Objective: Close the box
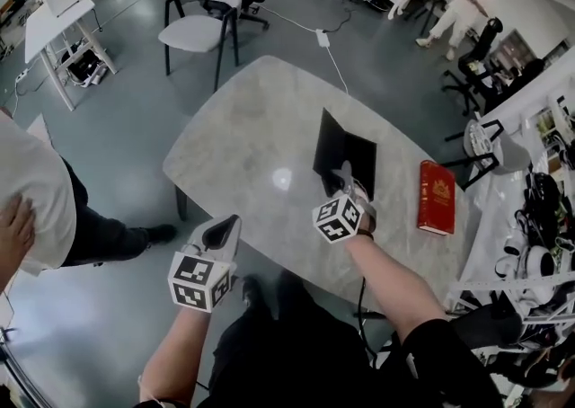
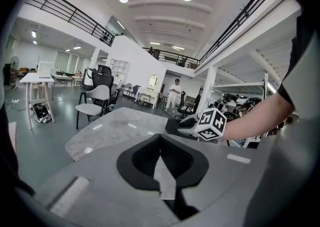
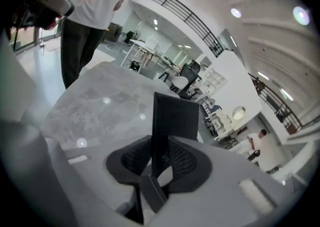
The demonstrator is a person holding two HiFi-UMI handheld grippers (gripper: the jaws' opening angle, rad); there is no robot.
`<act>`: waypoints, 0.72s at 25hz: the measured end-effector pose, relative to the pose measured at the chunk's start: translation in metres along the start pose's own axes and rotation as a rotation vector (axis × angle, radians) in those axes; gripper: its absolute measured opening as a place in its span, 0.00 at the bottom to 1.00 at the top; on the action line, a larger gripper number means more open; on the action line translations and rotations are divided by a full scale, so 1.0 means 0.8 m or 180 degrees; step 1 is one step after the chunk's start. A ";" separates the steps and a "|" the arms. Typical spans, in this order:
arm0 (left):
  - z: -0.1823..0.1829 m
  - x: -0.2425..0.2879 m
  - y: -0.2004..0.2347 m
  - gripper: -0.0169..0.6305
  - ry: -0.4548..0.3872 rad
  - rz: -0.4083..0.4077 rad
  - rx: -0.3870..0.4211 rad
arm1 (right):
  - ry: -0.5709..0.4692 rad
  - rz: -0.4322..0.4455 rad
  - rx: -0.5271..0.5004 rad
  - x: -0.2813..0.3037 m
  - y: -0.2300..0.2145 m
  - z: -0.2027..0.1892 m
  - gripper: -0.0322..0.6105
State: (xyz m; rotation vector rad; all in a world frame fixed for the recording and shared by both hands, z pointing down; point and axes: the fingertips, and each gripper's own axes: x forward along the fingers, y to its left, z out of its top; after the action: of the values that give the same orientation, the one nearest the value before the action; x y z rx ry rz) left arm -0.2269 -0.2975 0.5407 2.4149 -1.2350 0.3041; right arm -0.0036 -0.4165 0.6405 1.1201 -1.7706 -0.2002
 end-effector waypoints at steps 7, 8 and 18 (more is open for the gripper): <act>0.005 0.012 -0.022 0.04 0.0092 -0.0156 0.0060 | -0.0078 0.0060 0.0917 -0.026 -0.025 -0.019 0.21; 0.006 0.016 -0.027 0.04 0.0096 -0.0173 0.0066 | -0.0107 0.0094 0.0998 -0.030 -0.029 -0.024 0.21; 0.037 0.067 -0.085 0.04 0.0095 -0.0157 0.0119 | -0.0387 0.0552 0.2120 -0.044 -0.071 -0.066 0.22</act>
State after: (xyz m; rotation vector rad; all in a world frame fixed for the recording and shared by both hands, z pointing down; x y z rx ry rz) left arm -0.1403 -0.3140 0.5168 2.4591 -1.1650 0.3503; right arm 0.0754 -0.4037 0.6105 1.4196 -2.0995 0.4707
